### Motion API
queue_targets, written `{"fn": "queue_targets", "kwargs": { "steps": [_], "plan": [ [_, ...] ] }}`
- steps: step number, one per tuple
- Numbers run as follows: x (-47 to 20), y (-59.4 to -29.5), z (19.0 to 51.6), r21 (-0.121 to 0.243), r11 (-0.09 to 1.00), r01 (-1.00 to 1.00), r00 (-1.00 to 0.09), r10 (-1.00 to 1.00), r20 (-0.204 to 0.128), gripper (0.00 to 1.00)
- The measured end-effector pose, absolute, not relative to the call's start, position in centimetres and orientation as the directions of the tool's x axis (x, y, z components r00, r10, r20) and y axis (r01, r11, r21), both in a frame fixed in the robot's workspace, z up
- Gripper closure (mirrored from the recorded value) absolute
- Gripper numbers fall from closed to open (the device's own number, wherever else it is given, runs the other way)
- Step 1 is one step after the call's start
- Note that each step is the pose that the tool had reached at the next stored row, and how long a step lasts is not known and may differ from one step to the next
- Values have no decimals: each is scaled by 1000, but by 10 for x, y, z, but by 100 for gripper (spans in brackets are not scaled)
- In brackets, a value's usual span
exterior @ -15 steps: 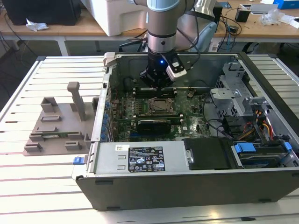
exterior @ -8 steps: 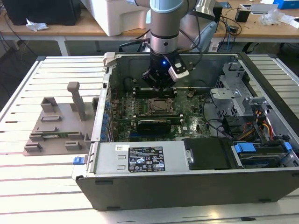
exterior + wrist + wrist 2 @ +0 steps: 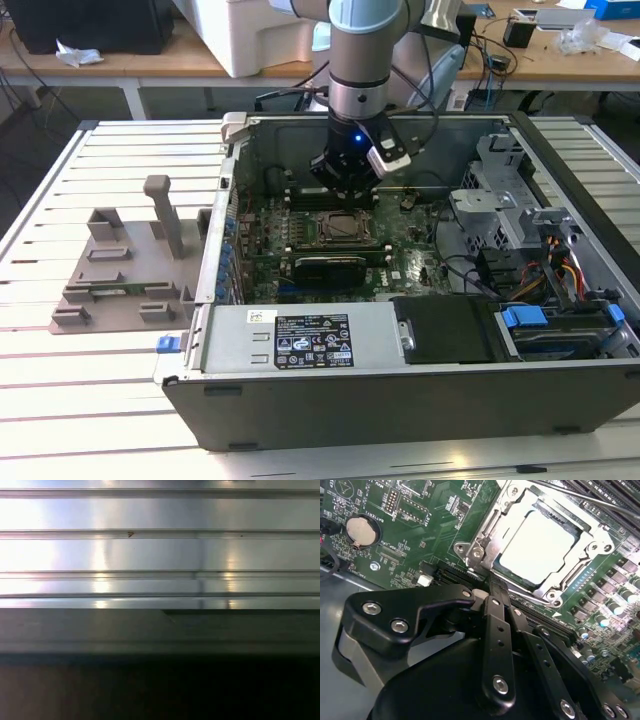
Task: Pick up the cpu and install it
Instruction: 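Install the first cpu locking lever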
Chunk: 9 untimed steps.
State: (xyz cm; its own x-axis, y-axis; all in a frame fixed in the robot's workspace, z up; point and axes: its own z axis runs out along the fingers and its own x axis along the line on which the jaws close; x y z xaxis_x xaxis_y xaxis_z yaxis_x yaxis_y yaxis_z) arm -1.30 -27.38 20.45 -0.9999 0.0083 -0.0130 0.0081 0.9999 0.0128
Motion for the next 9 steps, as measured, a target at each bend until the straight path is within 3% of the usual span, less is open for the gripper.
{"fn": "queue_targets", "kwargs": {
  "steps": [9],
  "plan": [
    [-12,-274,207,11,1000,8,-1000,8,-15,89]
  ]
}}
